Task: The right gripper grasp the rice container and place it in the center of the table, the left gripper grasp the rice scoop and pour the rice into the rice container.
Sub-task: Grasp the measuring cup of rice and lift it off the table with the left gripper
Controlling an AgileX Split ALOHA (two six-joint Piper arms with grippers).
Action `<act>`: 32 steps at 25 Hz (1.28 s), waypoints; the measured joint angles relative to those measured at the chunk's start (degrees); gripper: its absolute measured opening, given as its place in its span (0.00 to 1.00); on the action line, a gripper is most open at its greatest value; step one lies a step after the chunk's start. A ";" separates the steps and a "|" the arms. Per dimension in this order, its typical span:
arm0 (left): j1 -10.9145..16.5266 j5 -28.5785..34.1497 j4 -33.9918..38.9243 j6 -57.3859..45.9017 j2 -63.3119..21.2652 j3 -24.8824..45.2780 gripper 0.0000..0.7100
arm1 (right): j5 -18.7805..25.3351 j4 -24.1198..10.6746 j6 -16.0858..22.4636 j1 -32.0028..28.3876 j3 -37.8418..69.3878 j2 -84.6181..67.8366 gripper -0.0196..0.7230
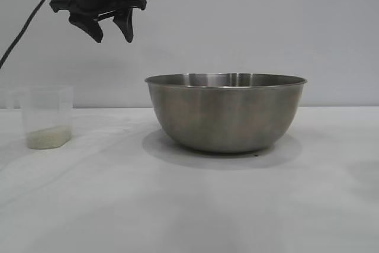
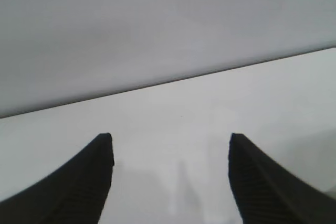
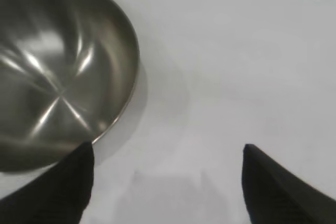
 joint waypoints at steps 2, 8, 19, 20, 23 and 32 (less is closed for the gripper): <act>0.00 0.00 0.00 0.00 0.00 0.00 0.65 | 3.86 -0.90 0.51 0.00 2.87 -5.40 0.77; 0.00 0.00 0.00 0.00 0.00 0.00 0.65 | 12.23 -3.17 2.11 0.00 9.79 -19.05 0.77; 0.00 0.11 0.00 0.00 -0.11 0.00 0.65 | 16.24 -4.83 2.82 0.00 12.54 -38.16 0.77; 0.00 0.11 0.00 0.00 -0.21 0.00 0.65 | 16.24 -4.94 2.82 0.00 12.54 -40.16 0.77; 0.00 0.11 0.98 0.00 -1.01 0.00 0.65 | 16.54 -5.06 3.27 0.00 12.54 -43.24 0.77; -0.12 1.50 2.52 0.00 -3.16 0.00 0.59 | 16.54 -5.29 3.84 0.00 12.70 -43.40 0.77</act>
